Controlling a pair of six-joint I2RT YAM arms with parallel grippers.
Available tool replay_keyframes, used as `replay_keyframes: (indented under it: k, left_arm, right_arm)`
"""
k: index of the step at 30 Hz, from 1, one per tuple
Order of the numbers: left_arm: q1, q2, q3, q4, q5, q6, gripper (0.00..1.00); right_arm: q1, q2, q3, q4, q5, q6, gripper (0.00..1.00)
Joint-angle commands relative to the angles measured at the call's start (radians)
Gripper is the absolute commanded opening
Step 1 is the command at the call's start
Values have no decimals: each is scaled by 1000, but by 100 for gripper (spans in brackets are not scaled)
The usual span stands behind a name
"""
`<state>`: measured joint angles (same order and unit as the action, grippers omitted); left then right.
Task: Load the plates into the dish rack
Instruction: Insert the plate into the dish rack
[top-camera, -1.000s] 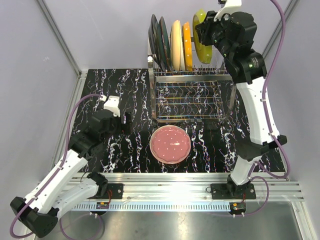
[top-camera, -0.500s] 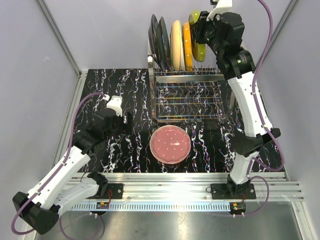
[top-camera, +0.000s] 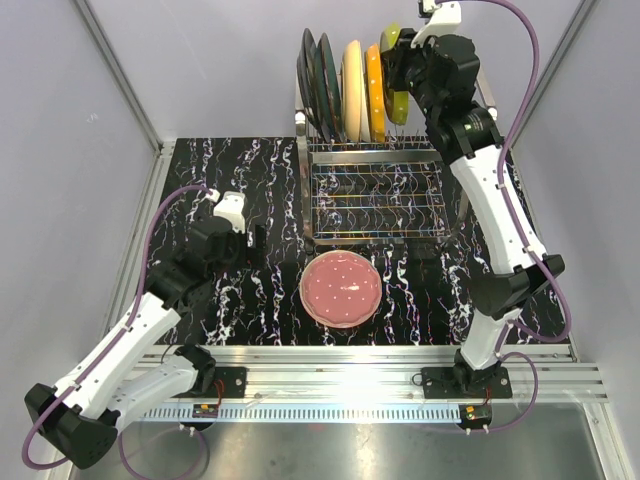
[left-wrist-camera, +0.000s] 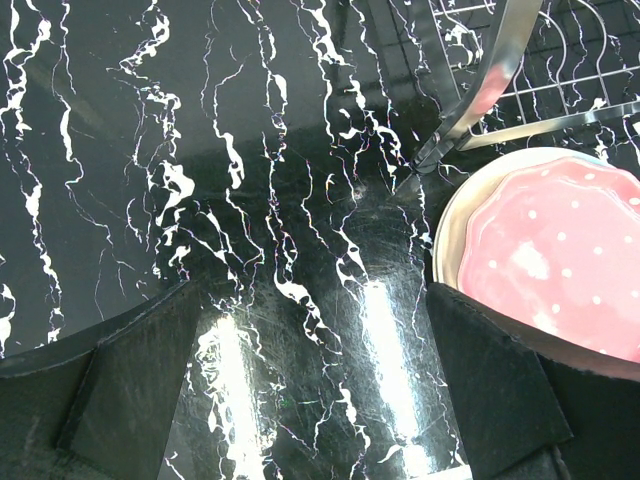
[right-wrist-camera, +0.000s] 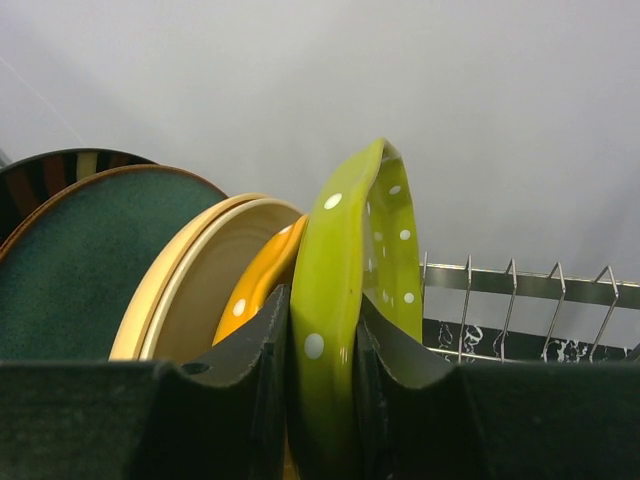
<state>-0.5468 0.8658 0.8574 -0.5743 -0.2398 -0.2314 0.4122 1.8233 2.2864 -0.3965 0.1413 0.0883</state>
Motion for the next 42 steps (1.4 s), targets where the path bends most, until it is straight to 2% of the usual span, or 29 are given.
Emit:
replay_keyframes:
  k: [1, 4, 8, 16, 38, 42]
  left_arm:
    - [-5, -13, 8, 48, 5, 15, 99]
    - [-7, -13, 9, 48, 5, 17, 99]
    - [-8, -16, 9, 48, 5, 17, 99]
    - [-10, -22, 6, 48, 5, 17, 99]
    - [-16, -21, 6, 48, 5, 18, 99]
    - [-18, -21, 8, 48, 7, 17, 99]
  right_arm:
    - [-6, -62, -4, 130, 23, 28, 0]
    - [-6, -53, 34, 113, 26, 27, 0]
    - [-6, -19, 178, 48, 17, 24, 0]
    - [-6, -32, 188, 44, 9, 36, 0]
    - [-6, -142, -136, 153, -6, 102, 0]
    - [-6, -163, -185, 166, -22, 107, 6]
